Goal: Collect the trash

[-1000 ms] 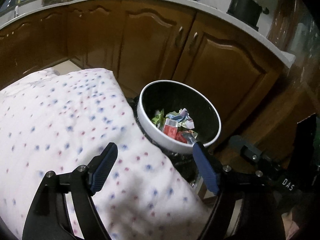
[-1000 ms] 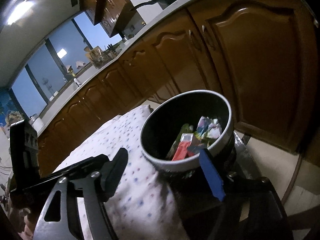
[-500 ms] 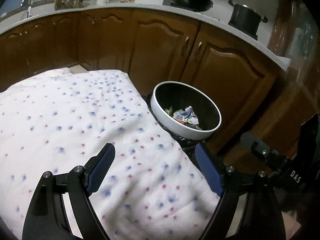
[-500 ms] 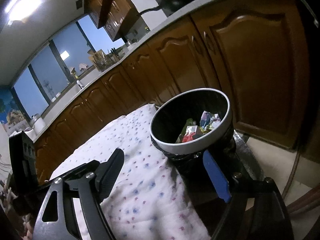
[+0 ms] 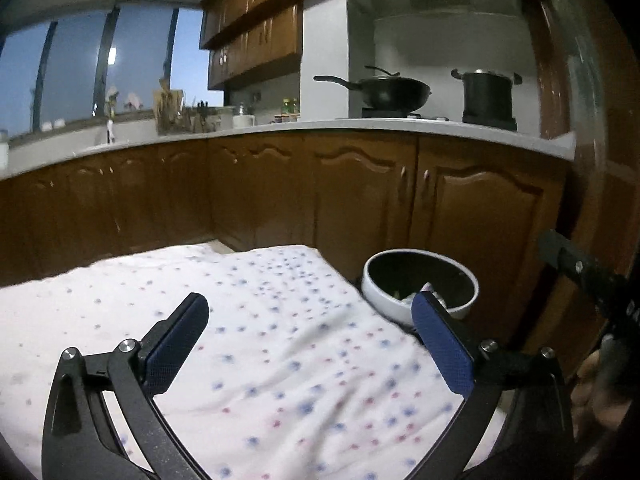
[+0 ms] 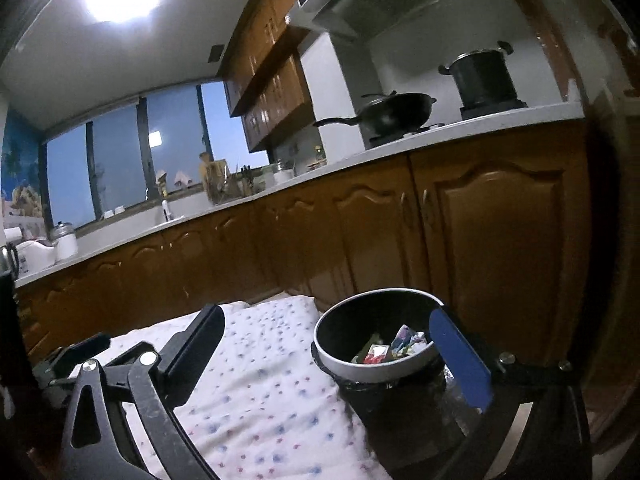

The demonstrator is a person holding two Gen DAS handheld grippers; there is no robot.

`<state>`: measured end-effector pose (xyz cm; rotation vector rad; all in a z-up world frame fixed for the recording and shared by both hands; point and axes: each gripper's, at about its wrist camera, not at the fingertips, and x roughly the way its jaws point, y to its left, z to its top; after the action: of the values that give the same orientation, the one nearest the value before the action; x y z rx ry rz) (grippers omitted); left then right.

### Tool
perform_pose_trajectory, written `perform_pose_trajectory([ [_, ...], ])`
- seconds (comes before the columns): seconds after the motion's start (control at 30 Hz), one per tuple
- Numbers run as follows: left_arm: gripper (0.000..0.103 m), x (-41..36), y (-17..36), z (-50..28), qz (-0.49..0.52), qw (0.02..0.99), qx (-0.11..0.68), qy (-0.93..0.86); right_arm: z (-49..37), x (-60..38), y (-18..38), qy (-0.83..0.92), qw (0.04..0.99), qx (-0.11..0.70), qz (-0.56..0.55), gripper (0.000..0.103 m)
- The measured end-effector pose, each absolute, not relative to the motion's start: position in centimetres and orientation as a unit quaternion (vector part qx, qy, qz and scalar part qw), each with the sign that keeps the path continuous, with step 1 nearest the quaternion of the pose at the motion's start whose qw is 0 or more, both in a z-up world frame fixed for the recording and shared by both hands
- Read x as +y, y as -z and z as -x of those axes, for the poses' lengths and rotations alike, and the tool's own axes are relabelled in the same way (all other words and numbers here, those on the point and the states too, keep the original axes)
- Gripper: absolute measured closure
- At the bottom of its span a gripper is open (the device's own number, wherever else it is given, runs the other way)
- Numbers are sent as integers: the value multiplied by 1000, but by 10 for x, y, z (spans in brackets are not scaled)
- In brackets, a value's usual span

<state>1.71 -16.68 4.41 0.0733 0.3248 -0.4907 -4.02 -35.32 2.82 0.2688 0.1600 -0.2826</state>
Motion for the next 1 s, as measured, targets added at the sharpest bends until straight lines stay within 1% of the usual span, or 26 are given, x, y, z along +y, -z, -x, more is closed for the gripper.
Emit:
perform_pose_trajectory([
  [0.27, 0, -147, -24, -16, -16, 960, 160, 228, 41, -334, -9, 153, 982, 66, -88, 0],
  [0.4, 0, -142, -17, -15, -18, 963, 159, 219, 37, -324, 3, 149, 983, 73, -76, 0],
  [0.67, 0, -137, -8, -14, -24, 964, 167, 206, 30, -314, 21, 147, 981, 100, -74, 0],
  [1.0, 0, -131, -7, -10, -24, 966, 164, 200, 31, -313, 22, 142, 980, 109, -87, 0],
])
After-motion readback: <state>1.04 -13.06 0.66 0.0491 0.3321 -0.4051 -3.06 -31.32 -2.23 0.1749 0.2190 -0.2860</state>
